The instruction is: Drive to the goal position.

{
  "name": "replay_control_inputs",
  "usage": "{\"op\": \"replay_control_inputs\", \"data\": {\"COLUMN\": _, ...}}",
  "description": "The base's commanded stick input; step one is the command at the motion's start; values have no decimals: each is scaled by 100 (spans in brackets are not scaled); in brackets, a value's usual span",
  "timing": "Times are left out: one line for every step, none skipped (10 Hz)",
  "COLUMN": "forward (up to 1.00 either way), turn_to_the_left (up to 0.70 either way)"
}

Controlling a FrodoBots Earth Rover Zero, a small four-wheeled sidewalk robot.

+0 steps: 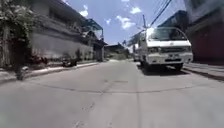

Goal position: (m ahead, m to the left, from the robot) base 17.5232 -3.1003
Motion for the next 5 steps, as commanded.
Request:
{"op": "replay_control_inputs", "data": {"forward": 100, "turn_to_the_left": -40}}
{"op": "replay_control_inputs", "data": {"forward": 100, "turn_to_the_left": -40}}
{"op": "replay_control_inputs", "data": {"forward": 100, "turn_to_the_left": -40}}
{"op": "replay_control_inputs", "data": {"forward": 100, "turn_to_the_left": -15}}
{"op": "replay_control_inputs", "data": {"forward": 100, "turn_to_the_left": 0}}
